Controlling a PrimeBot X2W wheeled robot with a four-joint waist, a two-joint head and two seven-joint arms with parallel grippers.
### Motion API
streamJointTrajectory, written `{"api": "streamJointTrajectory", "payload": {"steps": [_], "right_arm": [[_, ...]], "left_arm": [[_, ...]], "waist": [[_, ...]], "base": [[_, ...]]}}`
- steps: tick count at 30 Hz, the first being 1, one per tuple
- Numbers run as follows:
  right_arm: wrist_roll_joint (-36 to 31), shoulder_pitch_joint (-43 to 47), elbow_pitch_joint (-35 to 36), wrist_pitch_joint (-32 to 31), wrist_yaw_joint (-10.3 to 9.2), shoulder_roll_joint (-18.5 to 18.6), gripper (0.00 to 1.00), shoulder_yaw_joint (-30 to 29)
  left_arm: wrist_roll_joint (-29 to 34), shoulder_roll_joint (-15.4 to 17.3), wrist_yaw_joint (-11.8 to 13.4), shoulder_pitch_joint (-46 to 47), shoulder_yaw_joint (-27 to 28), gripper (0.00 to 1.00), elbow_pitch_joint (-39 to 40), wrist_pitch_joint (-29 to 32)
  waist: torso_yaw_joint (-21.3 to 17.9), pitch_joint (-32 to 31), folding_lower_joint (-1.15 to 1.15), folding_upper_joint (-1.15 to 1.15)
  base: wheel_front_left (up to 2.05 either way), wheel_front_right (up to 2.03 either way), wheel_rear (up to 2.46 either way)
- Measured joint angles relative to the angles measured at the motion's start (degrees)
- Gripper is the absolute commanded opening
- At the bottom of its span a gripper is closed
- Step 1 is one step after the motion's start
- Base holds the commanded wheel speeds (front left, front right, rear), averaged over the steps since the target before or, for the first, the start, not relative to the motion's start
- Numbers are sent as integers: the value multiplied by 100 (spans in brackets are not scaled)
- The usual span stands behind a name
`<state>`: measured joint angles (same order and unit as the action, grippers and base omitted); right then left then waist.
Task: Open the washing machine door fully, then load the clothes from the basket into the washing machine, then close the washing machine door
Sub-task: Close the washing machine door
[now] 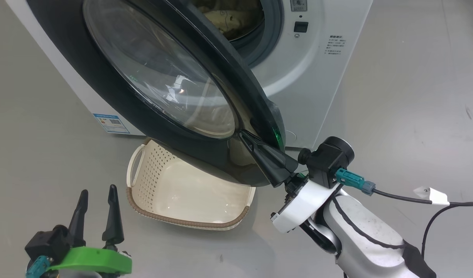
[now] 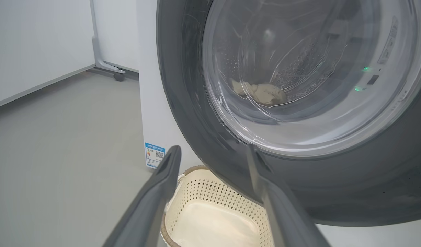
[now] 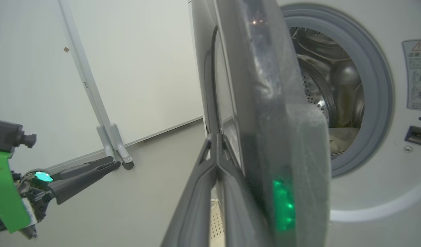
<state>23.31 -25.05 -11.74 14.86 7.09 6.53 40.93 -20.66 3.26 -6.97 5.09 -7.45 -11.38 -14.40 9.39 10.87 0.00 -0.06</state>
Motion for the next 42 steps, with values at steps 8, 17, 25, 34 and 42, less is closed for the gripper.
{"api": "streamJointTrajectory", "payload": {"steps": [8, 17, 25, 34, 42], "right_arm": [[-2, -107, 1, 0, 2, 31, 0, -130], [-34, -404, 40, 0, 20, 68, 0, -598], [-174, -953, 115, 0, 45, 188, 0, -996], [-241, -1558, 202, 0, 51, 196, 0, -1254], [-334, -1887, 163, 0, 51, 349, 0, -1526]], "left_arm": [[-5, -12, 0, 100, -52, 100, 88, 0], [-11, -44, 0, 407, -271, 100, 235, -1], [-103, -88, 0, 785, -504, 100, 433, -1], [-104, -97, 0, 1149, -547, 100, 648, -1], [-148, -120, 0, 1326, -728, 100, 724, -1]], "waist": [[-110, 223, 0, 0], [-128, 598, 0, 0], [-45, 1091, 0, 0], [0, 1612, 1, 0], [42, 1913, 1, 0]], "base": [[0, 0, 0], [0, 0, 0], [0, 0, 0], [0, 0, 0], [0, 0, 0]]}}
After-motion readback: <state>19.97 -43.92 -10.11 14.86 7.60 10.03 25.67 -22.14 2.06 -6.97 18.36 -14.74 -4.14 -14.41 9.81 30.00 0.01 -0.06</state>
